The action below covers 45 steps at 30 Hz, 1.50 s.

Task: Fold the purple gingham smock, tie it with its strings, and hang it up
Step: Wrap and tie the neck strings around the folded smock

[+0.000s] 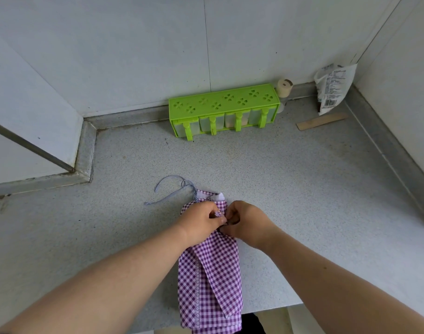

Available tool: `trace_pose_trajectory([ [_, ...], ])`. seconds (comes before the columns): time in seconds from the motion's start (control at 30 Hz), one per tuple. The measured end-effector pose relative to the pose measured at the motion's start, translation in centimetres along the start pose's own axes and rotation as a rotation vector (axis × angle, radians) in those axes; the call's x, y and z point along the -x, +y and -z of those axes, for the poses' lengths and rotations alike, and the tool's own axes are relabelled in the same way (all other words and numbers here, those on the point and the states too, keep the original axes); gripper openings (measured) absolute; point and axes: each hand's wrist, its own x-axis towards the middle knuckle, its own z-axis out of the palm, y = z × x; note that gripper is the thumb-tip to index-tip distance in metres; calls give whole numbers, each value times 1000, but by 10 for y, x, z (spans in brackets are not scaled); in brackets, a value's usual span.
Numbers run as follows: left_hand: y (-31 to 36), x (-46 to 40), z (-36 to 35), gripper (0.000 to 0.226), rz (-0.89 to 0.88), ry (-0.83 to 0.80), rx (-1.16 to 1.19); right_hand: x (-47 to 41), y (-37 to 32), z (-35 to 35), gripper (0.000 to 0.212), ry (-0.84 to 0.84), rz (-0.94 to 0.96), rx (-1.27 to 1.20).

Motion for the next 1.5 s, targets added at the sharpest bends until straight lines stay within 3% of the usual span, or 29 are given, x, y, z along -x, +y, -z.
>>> trace_pose_trajectory([
  [0.1, 0, -1, -2, 19, 19, -9, 16, 9, 6, -7, 15, 136, 67, 115],
  [0.27, 1, -6, 3, 17, 39, -52, 51, 14, 25, -16, 14, 337, 332, 289],
  [0.43, 2, -7, 4, 16, 40, -85, 1, 22, 25, -9, 5, 167, 448, 320],
  [0.5, 2, -7, 3, 21, 47, -91, 15, 24, 21, -9, 10, 127, 352, 282],
  [0.63, 1, -9, 2, 22, 62, -90, 22, 22, 9, -11, 25, 155, -26, 89],
  [0.83, 1, -9, 0, 38, 50, -100, 44, 17, -2, -6, 26, 53, -294, -132],
  [0.9, 1, -10, 0, 40, 47, -100, 42, 15, -5, -1, 30, 14, -294, -95],
  [1.03, -1, -13, 0, 21, 53, -112, 44, 14, -9, 3, 30, -67, -243, -77],
  [1.13, -3, -14, -3, 33, 52, -152, 15, 14, -13, 11, 33, -159, -252, -30],
  [1.3, -3, -14, -4, 38, 42, -146, 9, 17, -18, 12, 27, -100, -122, 327],
  [1.4, -2, -14, -4, 48, 55, -145, 44, 16, -13, 11, 24, -136, -162, 75],
  [1.5, -2, -14, -4, 44, 57, -145, 30, 18, -8, 19, 18, -245, -230, -111],
])
